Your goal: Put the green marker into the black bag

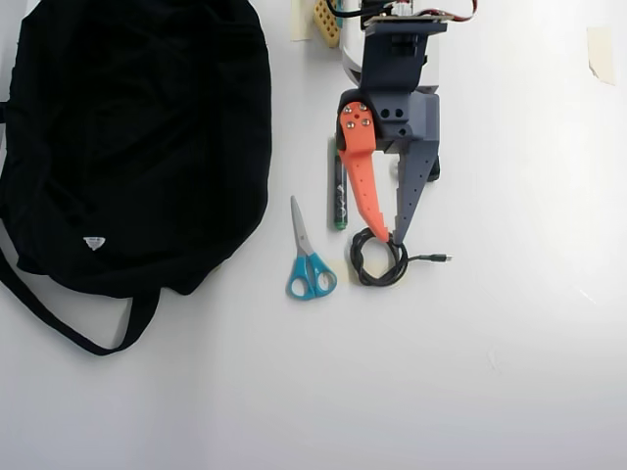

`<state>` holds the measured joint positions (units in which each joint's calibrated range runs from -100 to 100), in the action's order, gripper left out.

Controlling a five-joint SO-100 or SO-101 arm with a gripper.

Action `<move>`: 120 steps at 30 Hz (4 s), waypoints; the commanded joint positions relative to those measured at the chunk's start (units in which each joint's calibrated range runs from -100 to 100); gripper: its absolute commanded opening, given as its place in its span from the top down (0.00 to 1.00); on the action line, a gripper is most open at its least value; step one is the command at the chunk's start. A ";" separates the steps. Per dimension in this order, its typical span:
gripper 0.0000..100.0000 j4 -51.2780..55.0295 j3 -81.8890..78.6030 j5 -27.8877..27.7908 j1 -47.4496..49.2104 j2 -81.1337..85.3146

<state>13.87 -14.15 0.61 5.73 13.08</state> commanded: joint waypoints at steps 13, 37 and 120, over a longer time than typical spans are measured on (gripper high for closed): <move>0.98 -1.29 2.38 -0.30 -0.65 0.95; 0.98 23.77 3.37 0.23 0.63 1.61; 0.98 72.09 5.71 1.75 0.18 1.28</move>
<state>84.89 -9.98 2.66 6.10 12.99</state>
